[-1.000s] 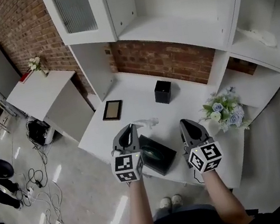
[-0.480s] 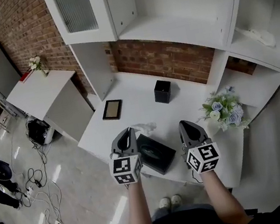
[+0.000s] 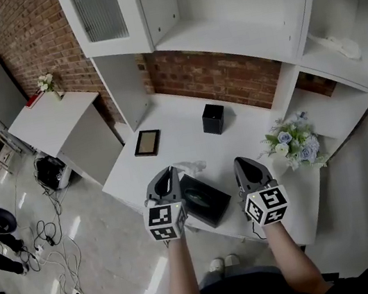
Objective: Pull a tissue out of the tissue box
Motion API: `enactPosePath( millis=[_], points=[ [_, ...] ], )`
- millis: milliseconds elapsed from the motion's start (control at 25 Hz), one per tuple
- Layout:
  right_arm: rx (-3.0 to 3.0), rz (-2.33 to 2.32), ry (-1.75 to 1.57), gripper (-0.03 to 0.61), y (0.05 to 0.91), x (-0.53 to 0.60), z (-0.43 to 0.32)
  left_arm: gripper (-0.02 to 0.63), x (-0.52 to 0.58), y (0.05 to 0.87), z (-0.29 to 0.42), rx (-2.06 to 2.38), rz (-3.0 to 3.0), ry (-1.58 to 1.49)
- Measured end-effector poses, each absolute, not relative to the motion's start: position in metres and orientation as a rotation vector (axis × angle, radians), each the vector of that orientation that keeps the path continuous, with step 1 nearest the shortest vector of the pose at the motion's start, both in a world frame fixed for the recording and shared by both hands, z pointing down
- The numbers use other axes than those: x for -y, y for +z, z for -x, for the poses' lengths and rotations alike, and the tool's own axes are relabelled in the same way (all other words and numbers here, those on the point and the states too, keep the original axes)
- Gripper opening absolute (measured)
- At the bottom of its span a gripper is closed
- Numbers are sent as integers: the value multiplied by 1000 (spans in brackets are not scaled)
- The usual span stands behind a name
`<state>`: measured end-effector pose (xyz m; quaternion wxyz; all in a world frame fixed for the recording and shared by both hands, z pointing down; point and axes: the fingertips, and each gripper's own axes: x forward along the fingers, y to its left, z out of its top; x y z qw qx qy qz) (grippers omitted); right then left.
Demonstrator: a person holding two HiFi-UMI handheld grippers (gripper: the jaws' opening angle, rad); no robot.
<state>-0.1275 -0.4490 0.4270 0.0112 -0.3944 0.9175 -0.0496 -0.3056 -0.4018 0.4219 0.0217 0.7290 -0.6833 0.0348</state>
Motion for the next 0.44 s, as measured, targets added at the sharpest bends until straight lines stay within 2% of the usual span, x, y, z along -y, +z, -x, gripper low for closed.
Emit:
enactPosePath(
  millis=[440],
  points=[
    [-2868,1243,-186,-3,434,449,127,14,401,429,305,2104,-2250,120]
  ],
)
